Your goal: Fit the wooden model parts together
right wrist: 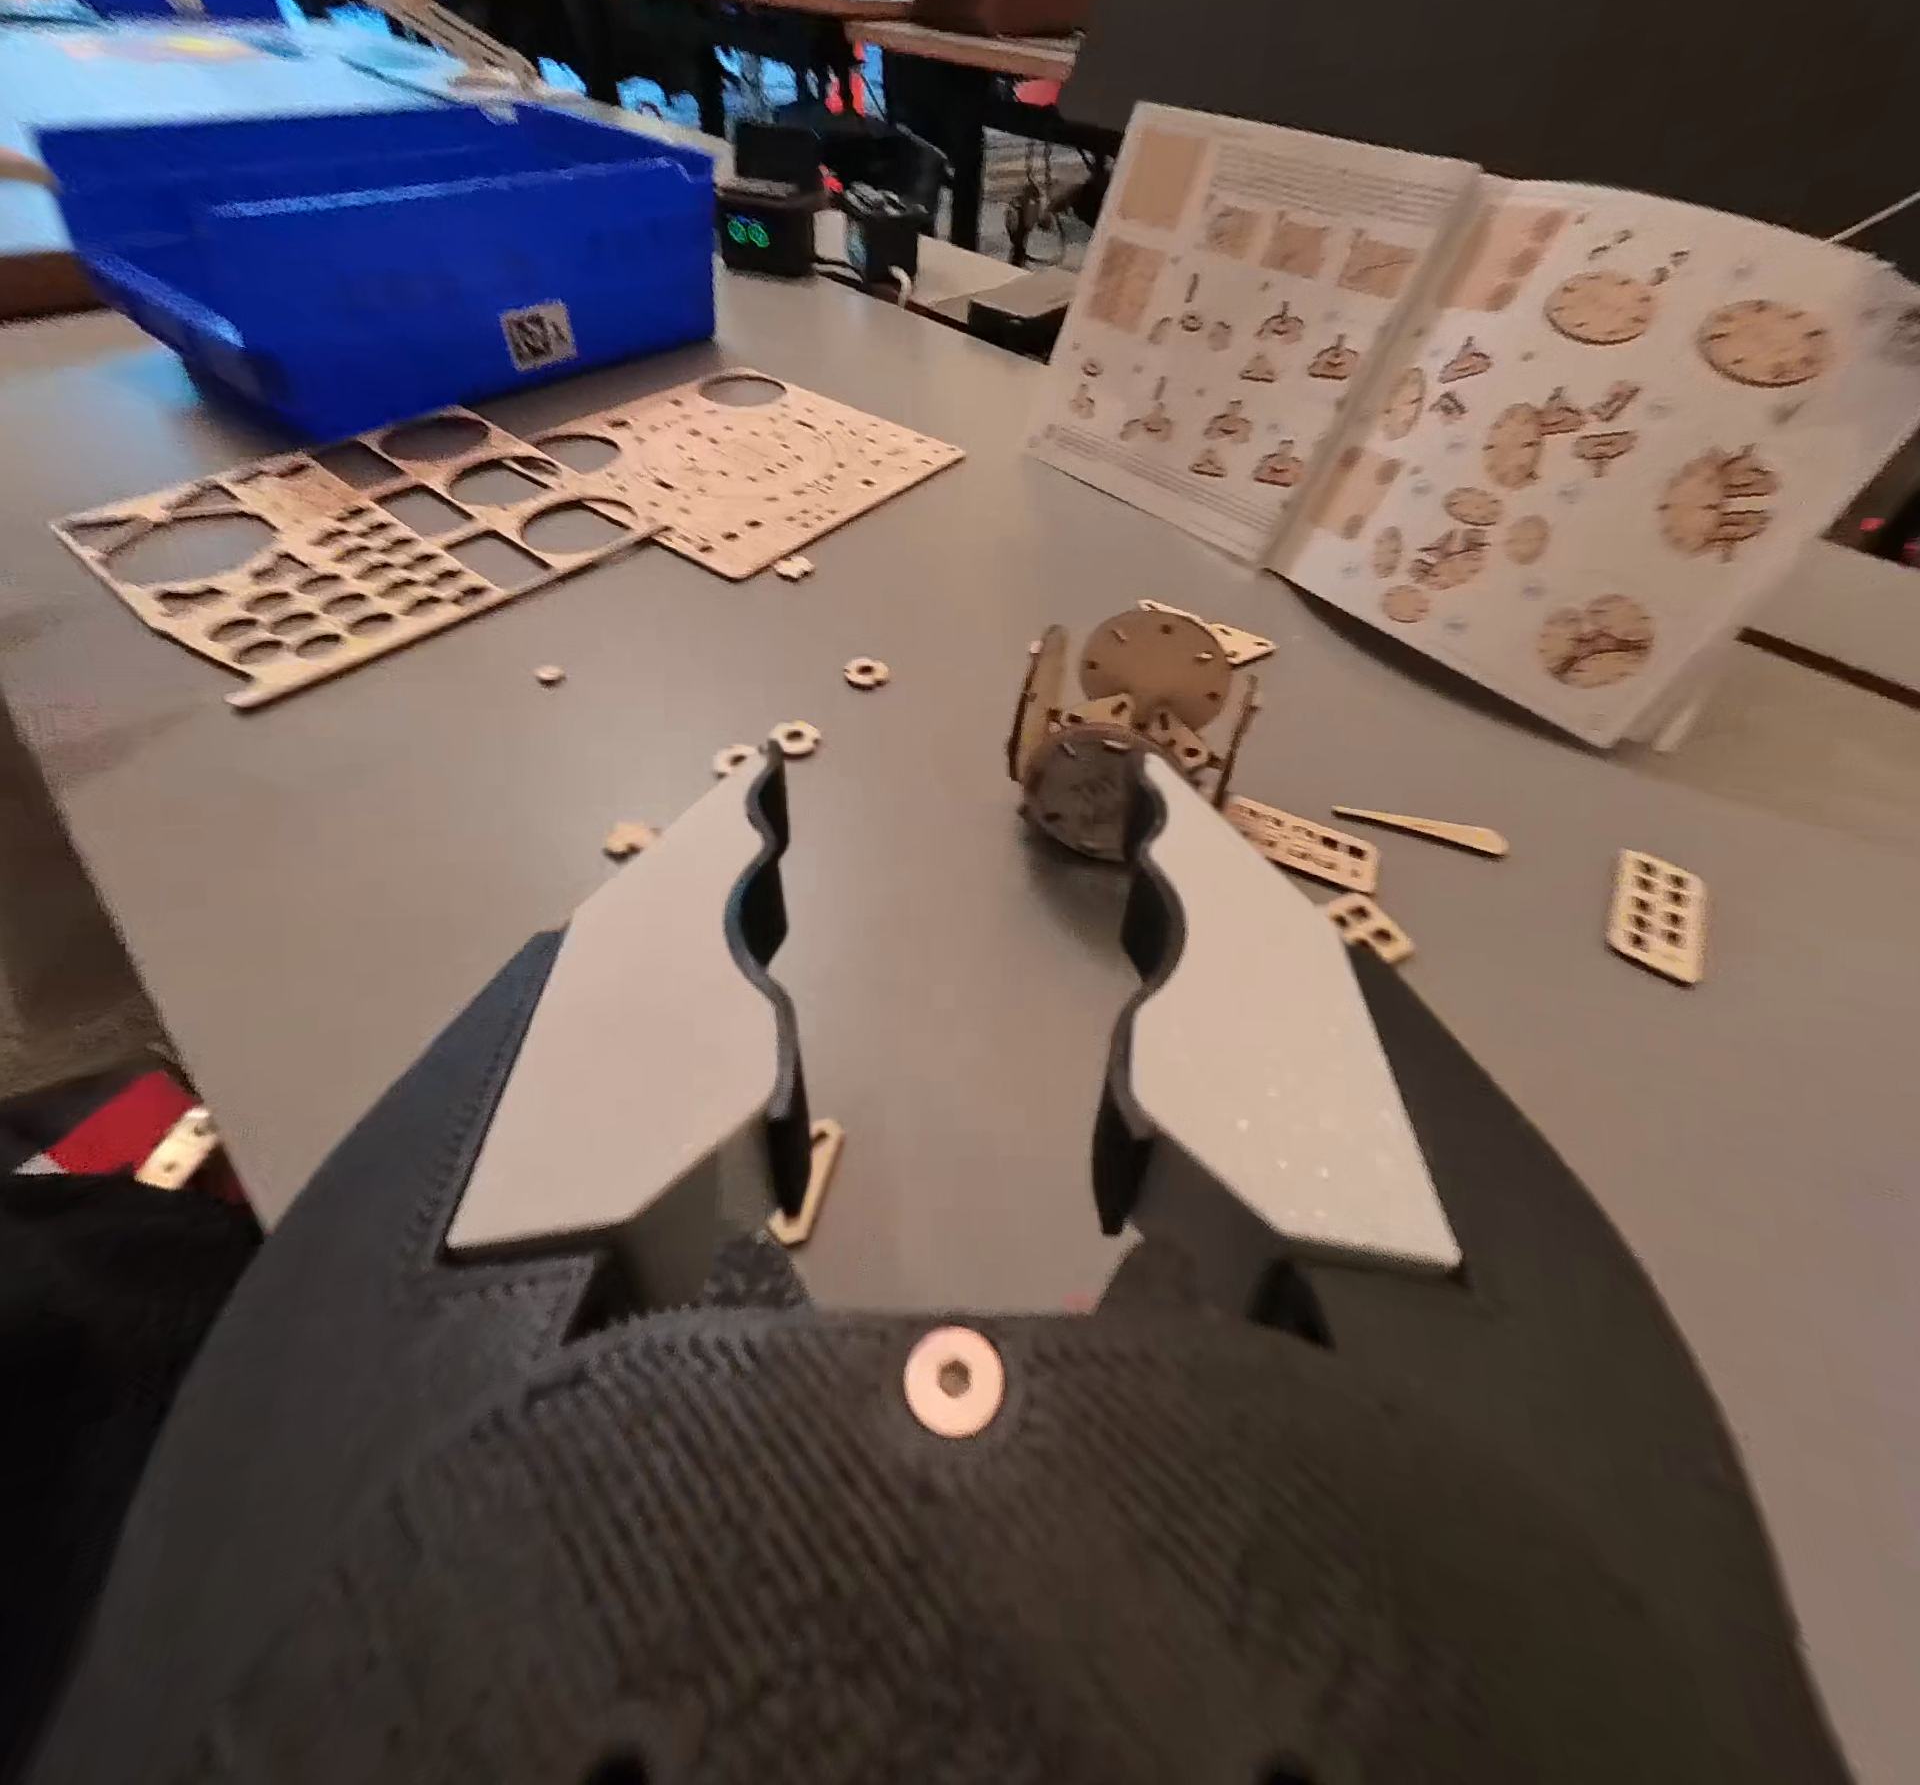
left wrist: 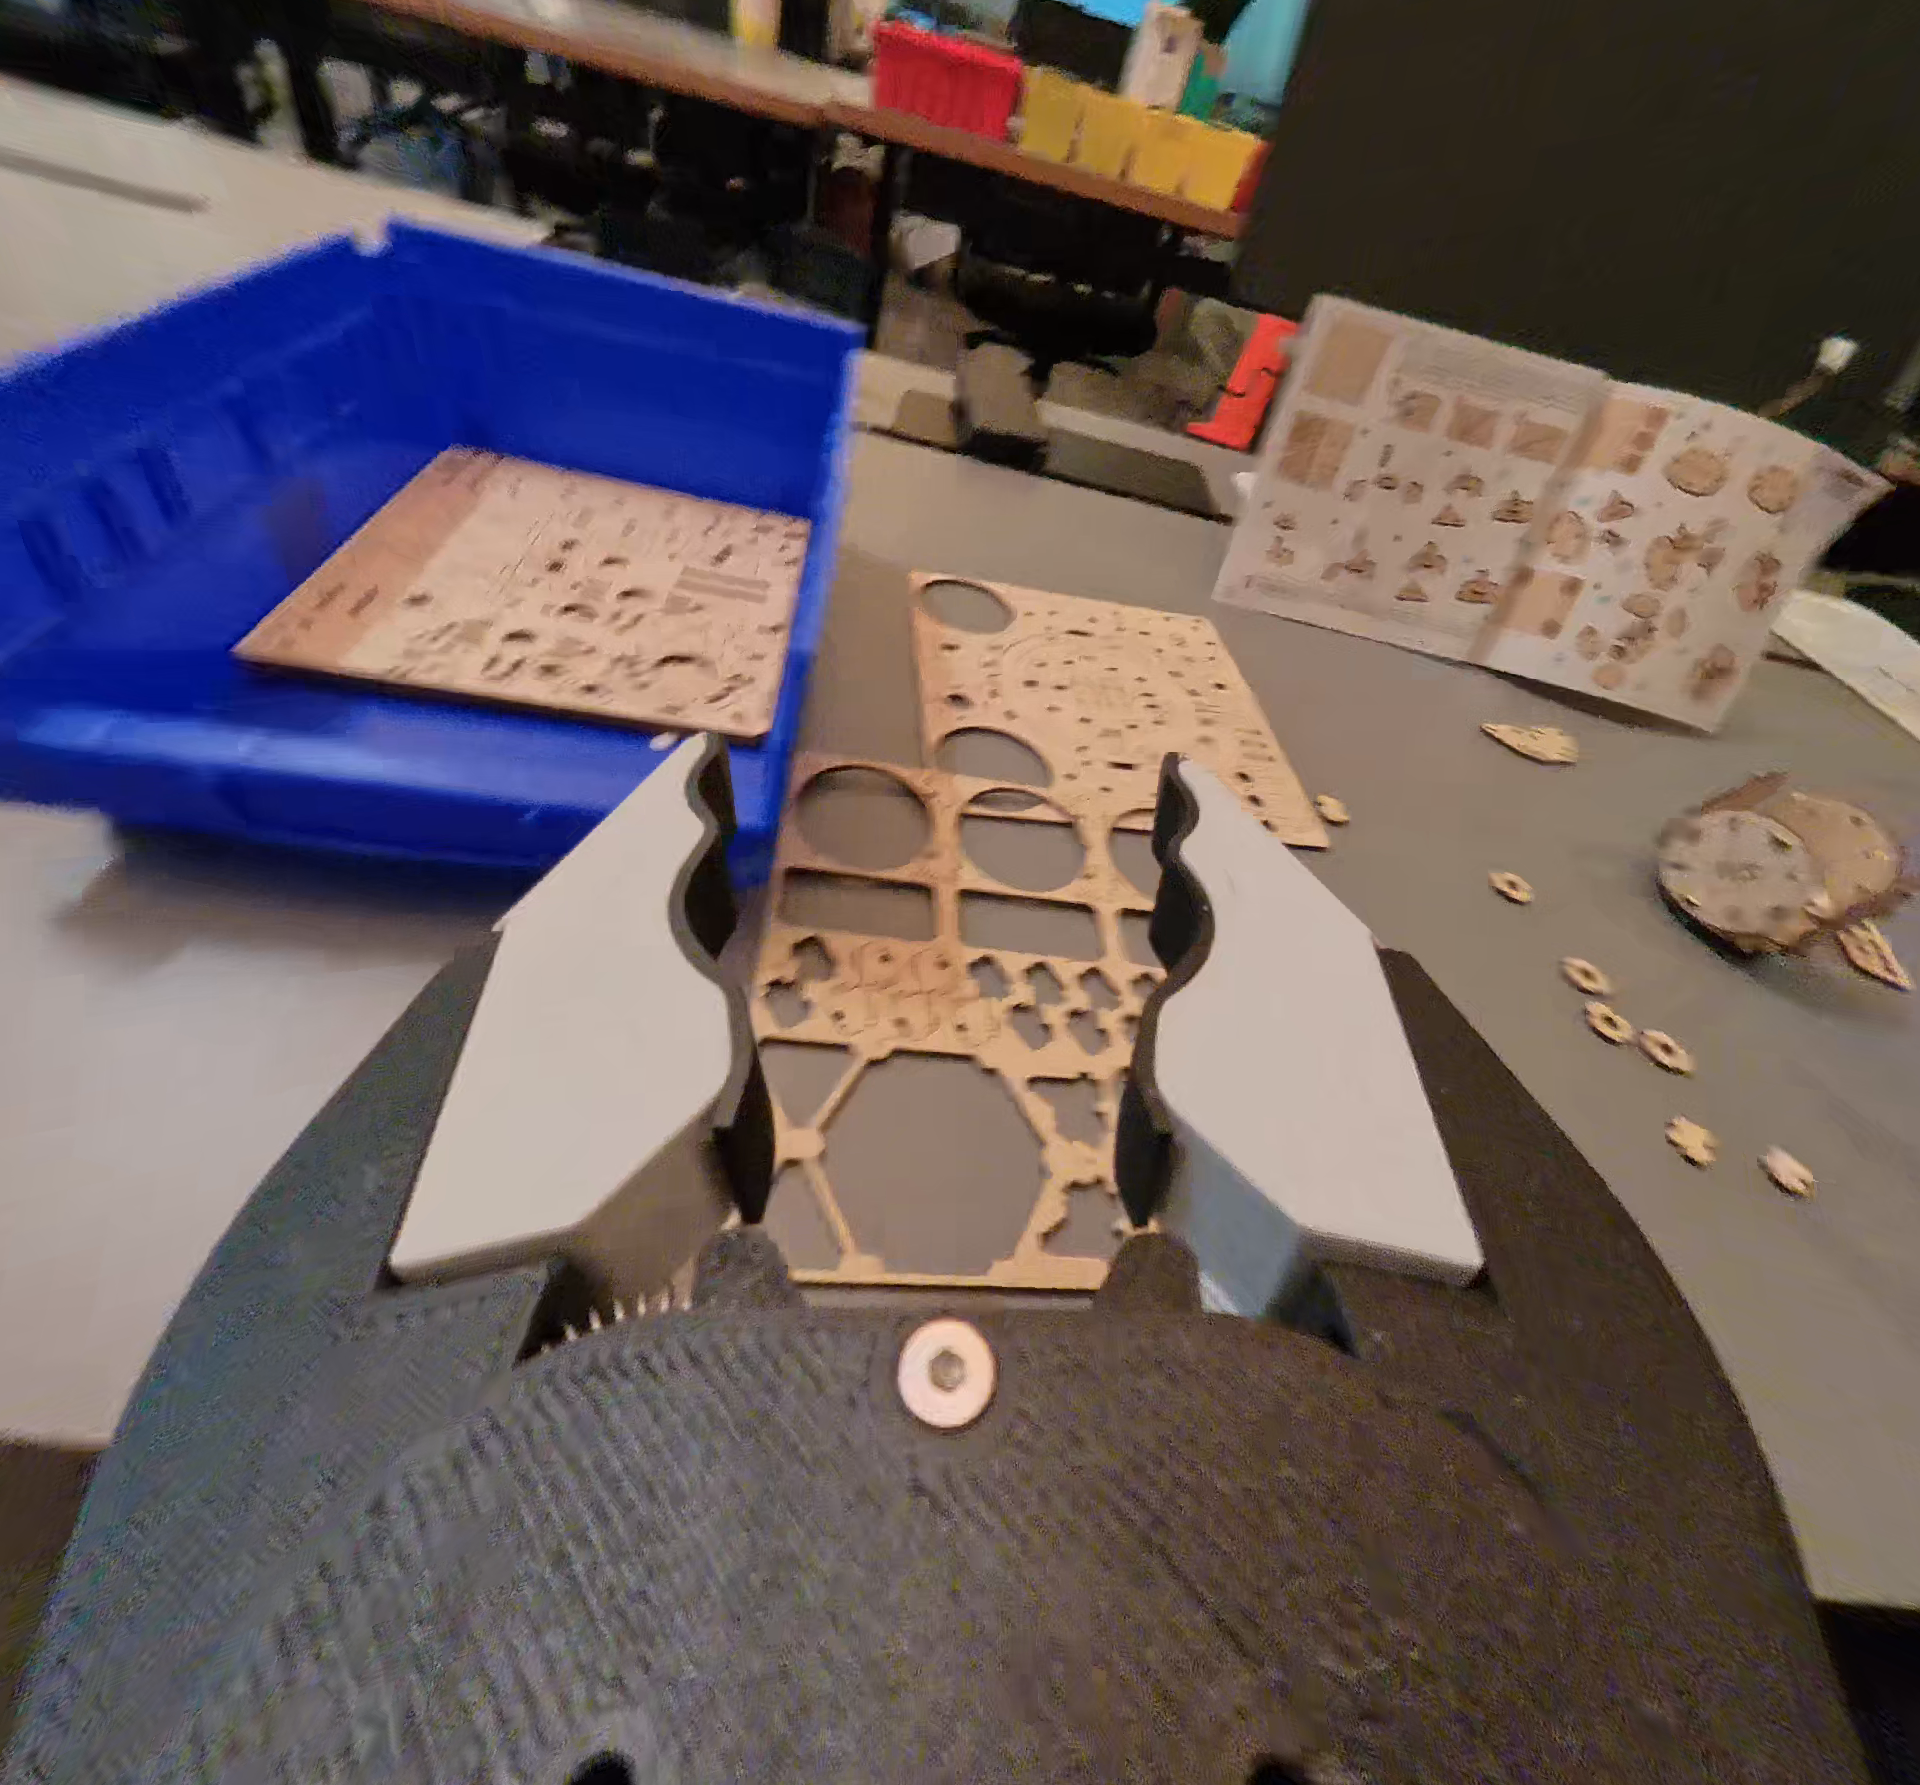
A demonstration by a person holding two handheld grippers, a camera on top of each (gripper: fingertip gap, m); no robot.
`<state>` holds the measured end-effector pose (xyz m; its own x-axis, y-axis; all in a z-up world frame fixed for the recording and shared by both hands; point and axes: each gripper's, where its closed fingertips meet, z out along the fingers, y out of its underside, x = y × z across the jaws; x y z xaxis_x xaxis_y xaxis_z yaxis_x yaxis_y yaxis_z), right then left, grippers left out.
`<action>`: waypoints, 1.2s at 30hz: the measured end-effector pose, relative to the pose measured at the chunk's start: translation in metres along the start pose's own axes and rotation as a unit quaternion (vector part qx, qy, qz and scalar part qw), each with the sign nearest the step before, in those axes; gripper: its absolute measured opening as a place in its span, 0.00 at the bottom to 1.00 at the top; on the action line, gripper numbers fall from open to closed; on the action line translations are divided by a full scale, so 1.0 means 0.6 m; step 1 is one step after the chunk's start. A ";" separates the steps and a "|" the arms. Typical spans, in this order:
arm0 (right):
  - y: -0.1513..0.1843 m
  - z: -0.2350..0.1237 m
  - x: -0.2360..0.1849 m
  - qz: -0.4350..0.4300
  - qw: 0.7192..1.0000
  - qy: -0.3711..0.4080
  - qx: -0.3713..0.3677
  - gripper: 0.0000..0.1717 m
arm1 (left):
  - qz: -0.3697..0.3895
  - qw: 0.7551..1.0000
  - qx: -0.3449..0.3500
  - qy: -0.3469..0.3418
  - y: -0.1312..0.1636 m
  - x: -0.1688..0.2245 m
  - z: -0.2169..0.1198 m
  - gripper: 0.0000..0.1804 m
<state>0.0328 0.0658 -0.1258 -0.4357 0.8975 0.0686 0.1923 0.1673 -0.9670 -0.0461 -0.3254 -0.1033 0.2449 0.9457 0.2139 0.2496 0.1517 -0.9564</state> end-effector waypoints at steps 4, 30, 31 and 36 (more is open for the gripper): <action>0.009 0.001 0.009 -0.017 1.000 0.016 -0.014 0.40 | 0.042 0.990 -0.039 0.128 0.030 0.156 0.018 0.38; 0.053 0.029 -0.014 0.065 0.991 -0.113 -0.036 0.31 | 0.224 0.812 -0.377 0.385 0.316 0.487 0.045 0.05; 0.052 0.030 -0.016 0.062 0.990 -0.121 -0.033 0.31 | 0.211 0.814 -0.369 0.396 0.310 0.492 0.043 0.00; 0.052 0.030 -0.043 0.036 0.983 -0.177 -0.037 0.29 | 0.157 0.829 -0.335 0.419 0.277 0.506 0.047 0.00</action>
<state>0.0343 0.0403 -0.1623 -0.6940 0.7127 -0.1024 0.2925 0.1492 -0.9445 0.0435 -0.0051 -0.2028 0.8910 0.3346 0.3070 0.4466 -0.5236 -0.7255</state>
